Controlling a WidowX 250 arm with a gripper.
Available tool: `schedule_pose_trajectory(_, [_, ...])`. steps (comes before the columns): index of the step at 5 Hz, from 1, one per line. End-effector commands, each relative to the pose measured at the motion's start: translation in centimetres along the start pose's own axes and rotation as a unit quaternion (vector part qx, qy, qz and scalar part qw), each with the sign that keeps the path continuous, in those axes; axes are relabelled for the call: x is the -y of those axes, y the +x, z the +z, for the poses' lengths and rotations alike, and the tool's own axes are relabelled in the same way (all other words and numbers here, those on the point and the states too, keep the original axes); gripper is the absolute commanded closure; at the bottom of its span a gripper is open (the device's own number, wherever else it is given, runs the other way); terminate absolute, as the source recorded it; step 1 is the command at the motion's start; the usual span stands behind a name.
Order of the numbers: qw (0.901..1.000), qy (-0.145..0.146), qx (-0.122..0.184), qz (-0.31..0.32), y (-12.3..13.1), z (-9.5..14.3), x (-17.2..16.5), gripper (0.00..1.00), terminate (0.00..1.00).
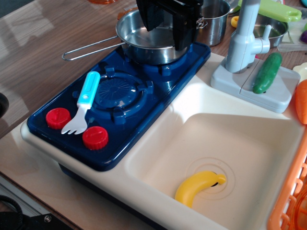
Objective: Put pan from stove to sink
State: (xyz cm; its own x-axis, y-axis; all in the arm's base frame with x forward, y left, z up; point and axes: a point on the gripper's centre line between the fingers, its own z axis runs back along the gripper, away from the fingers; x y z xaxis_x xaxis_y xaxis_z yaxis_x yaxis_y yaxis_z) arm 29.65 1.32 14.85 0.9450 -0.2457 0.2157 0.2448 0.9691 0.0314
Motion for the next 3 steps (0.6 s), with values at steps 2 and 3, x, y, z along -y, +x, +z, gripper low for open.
schedule_pose_trajectory(2, [0.9993, -0.012, 0.033, 0.017, -0.1, -1.0, 0.4, 0.0, 0.0])
schedule_pose_trajectory(3, [0.9991, -0.012, 0.032, 0.026, -0.1, -1.2, 0.7, 1.0, 0.0])
